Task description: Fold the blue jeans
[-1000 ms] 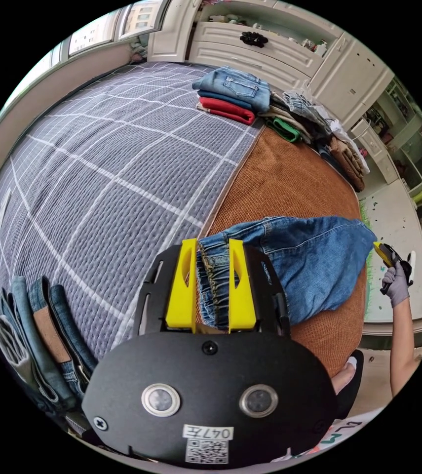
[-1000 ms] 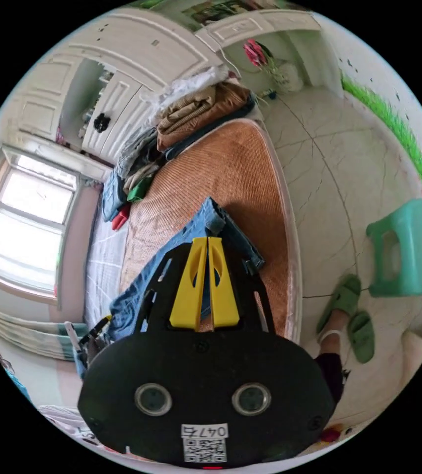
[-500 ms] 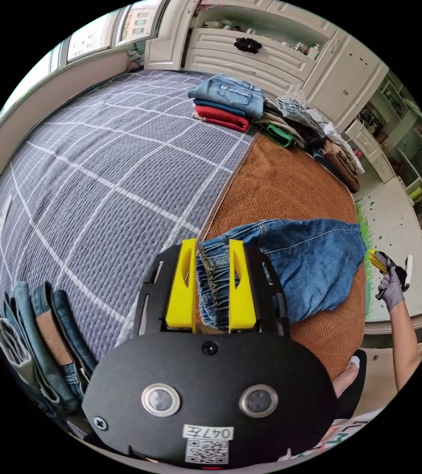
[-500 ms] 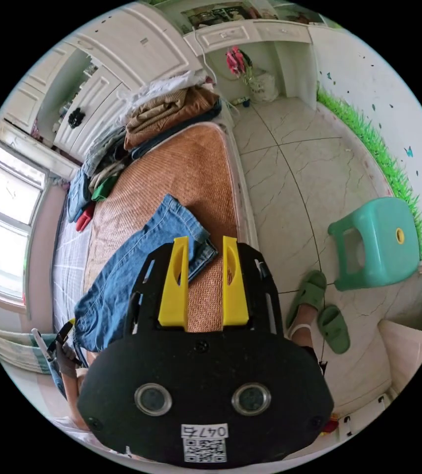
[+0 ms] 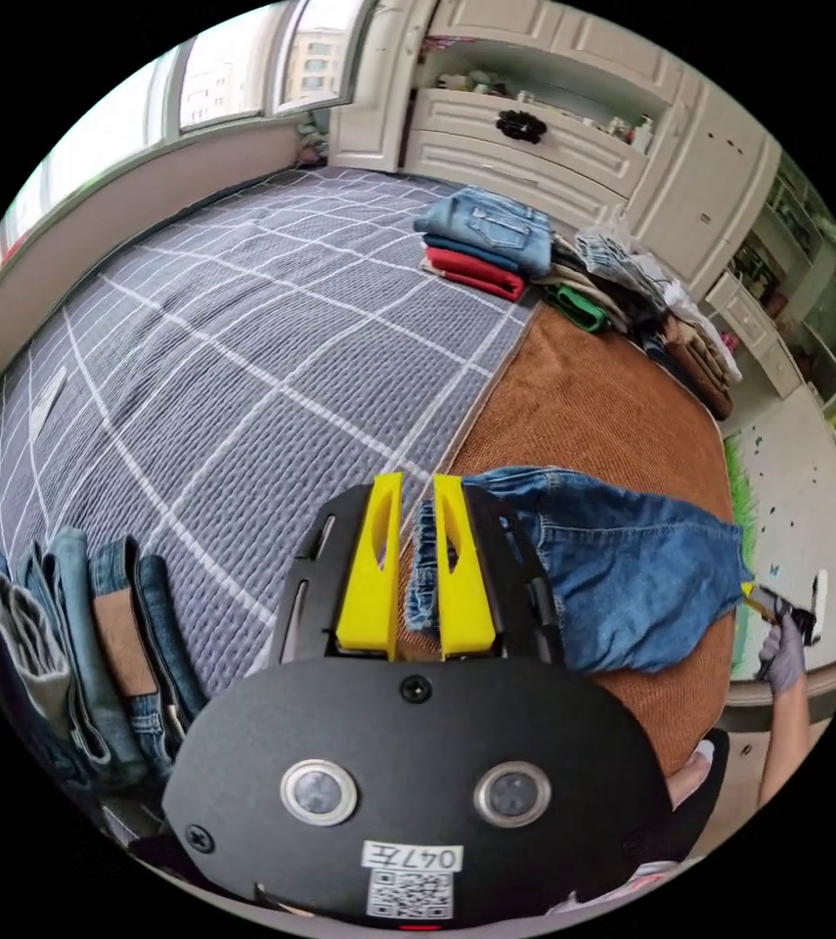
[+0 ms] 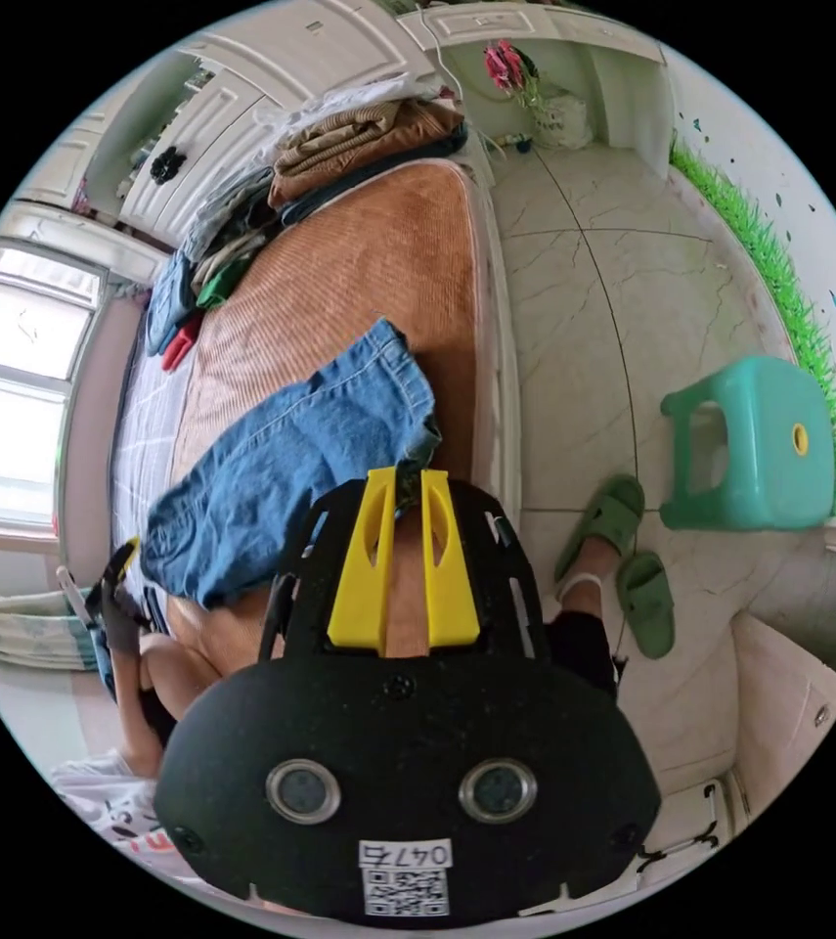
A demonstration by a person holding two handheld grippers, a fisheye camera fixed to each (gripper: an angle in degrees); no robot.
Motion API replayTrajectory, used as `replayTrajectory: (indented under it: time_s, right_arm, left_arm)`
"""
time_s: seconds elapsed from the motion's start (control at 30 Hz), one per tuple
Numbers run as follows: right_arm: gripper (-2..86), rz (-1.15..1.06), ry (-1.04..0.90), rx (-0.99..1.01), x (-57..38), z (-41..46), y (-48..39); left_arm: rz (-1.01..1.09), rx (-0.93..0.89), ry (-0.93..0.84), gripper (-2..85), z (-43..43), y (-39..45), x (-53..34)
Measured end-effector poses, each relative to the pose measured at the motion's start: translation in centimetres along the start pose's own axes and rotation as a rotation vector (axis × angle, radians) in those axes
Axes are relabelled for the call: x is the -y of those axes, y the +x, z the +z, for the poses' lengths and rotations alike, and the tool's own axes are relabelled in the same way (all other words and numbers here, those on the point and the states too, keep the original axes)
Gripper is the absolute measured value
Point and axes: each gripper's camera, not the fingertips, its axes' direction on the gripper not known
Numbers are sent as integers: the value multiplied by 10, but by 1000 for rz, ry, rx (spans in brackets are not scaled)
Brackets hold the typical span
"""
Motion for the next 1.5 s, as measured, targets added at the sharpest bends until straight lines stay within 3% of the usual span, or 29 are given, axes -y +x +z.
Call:
replayTrajectory:
  time_s: [0.23, 0.37, 0.43, 0.57, 0.93, 1.13, 1.3, 1.4, 1.5]
  right_arm:
    - [19, -34, -165, 100, -89, -40, -3]
    - [28, -37, -106, 59, -103, -81, -18]
    - [27, -47, -9, 9, -108, -114, -36]
    - [19, -127, 2, 42, -100, -138, -77]
    - [4, -681, -190, 115, -53, -126, -334]
    - [0, -959, -210, 87, -34, -116, -488]
    - [-7, -1034, -194, 34, -12, -107, -577]
    - [-10, -972, -173, -66, 4, -91, -603]
    - [-10, -898, -272, -142, 13, -61, -604]
  left_arm:
    - [-1, -52, 45, 52, 10, -3, -2]
    - [146, -119, 92, 44, 9, 13, -6]
    - [256, -188, 44, 41, 17, 26, -11]
    - [232, -211, -123, 32, 50, 22, -8]
    - [17, -316, -224, -10, 126, -28, 15]
    - [3, -350, -226, -10, 154, -42, 18]
    - [11, -365, -236, -10, 174, -46, 17]
    - [-12, -401, -231, -10, 184, -55, 9]
    - [-51, -465, -234, -10, 200, -68, 3]
